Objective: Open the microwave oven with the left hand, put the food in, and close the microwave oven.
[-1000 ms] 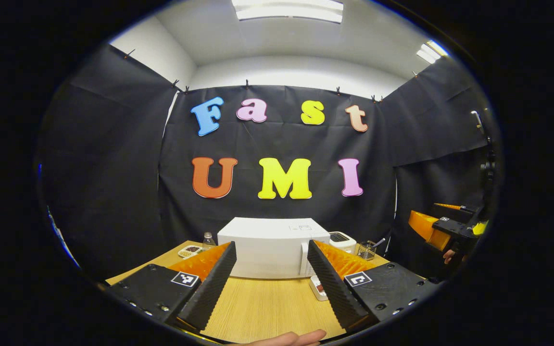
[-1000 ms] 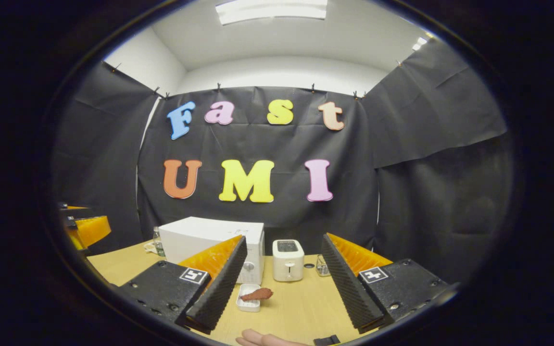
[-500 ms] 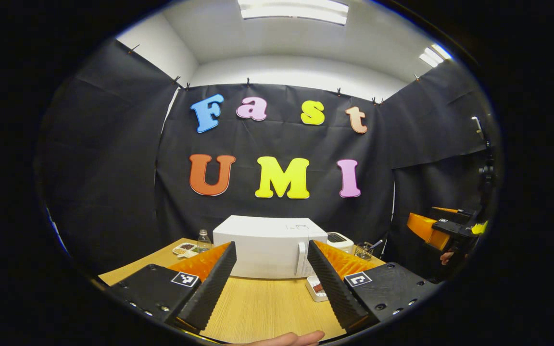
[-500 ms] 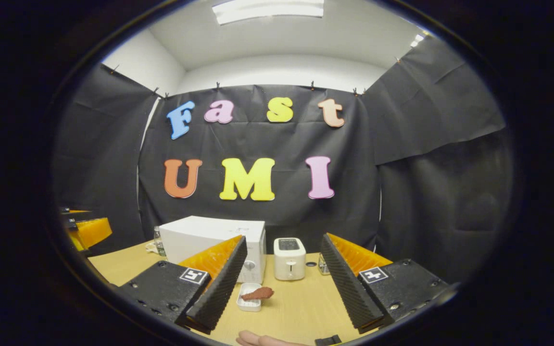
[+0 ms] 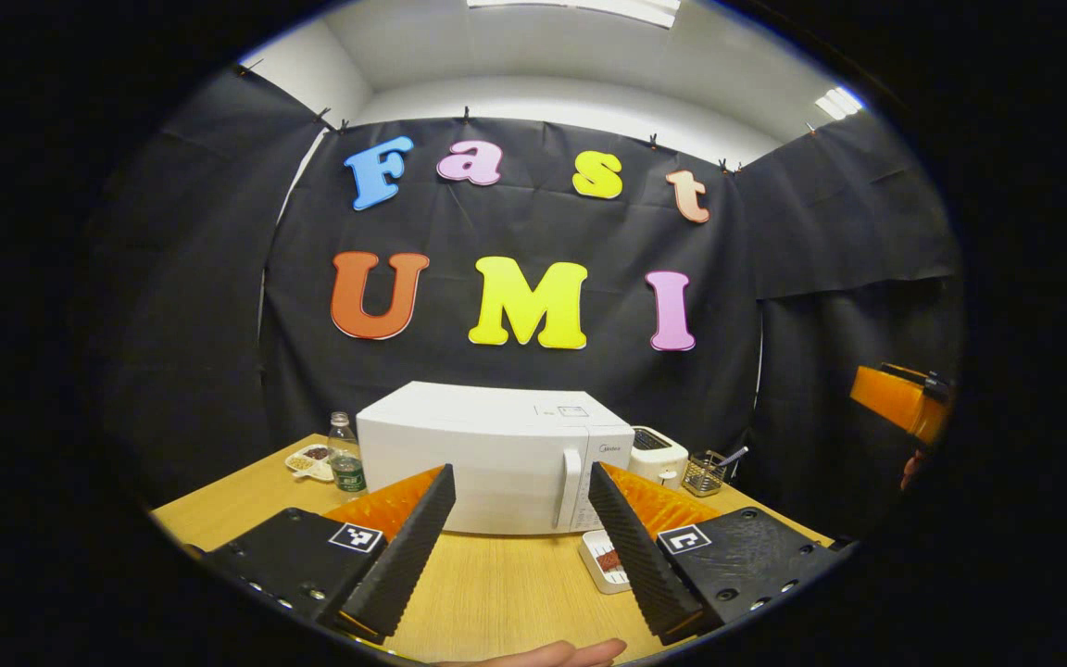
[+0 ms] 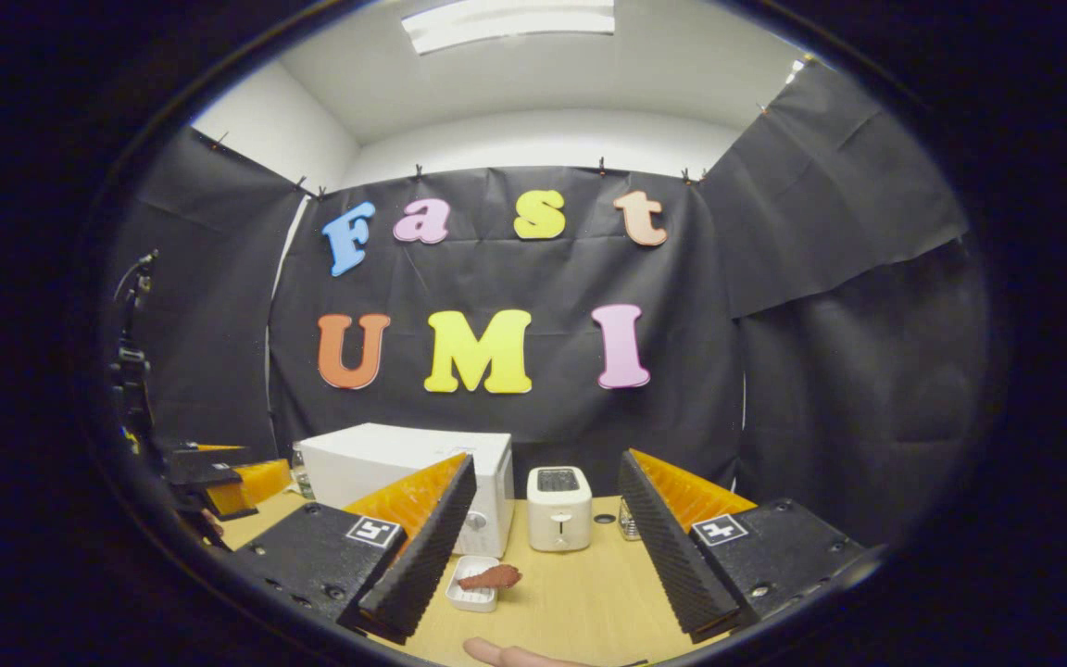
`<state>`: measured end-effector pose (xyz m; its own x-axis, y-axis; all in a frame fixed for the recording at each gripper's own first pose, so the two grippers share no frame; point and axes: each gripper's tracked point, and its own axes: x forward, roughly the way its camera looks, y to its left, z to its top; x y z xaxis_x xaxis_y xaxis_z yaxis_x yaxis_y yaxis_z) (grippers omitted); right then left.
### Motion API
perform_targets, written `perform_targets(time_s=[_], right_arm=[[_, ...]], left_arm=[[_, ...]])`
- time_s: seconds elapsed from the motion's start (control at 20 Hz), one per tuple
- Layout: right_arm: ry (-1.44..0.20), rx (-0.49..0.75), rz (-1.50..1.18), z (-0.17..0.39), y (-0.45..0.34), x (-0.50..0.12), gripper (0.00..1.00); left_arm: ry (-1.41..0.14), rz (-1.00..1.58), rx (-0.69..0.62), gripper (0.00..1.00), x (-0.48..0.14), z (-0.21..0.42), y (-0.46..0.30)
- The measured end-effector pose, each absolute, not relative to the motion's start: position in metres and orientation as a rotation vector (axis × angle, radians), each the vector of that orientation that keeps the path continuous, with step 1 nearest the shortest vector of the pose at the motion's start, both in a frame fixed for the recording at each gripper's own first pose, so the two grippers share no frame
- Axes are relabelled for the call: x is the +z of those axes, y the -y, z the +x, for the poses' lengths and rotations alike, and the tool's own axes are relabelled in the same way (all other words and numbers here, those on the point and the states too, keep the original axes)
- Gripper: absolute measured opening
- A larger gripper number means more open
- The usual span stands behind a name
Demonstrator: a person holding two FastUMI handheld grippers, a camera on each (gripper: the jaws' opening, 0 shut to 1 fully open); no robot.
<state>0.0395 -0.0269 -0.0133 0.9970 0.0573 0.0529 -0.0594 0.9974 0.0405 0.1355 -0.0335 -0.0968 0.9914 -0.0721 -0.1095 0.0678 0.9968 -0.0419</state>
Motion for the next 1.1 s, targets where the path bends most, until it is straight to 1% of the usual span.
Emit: perform_targets(time_s=[0.1, 0.25, 0.6, 0.75, 0.8, 1.0, 1.1], right_arm=[[0.056, 0.039, 0.030, 0.043, 0.037, -0.017, 0.99], [0.047, 0.042, 0.031, 0.048, 0.044, -0.027, 0.99], [0.013, 0.029, 0.046, 0.056, 0.076, -0.048, 0.99], [0.015, 0.030, 0.070, 0.057, 0.087, -0.055, 0.99], [0.014, 0.030, 0.067, 0.057, 0.091, -0.058, 0.99], [0.010, 0.019, 0.056, 0.060, 0.107, -0.068, 0.99], [0.019, -0.006, 0.071, 0.061, 0.120, -0.070, 0.99]], left_arm=[[-0.142, -0.012, -0.084, 0.92, -0.120, 0.168, 0.048], [-0.205, -0.026, -0.096, 0.92, -0.158, 0.209, 0.068], [-0.238, -0.055, -0.100, 0.92, -0.204, 0.273, 0.094], [-0.279, -0.093, -0.189, 0.92, -0.228, 0.287, 0.122], [-0.291, -0.112, -0.191, 0.92, -0.235, 0.292, 0.125], [-0.308, -0.037, -0.114, 0.92, -0.258, 0.316, 0.116], [-0.294, 0.004, -0.076, 0.91, -0.263, 0.326, 0.113]])
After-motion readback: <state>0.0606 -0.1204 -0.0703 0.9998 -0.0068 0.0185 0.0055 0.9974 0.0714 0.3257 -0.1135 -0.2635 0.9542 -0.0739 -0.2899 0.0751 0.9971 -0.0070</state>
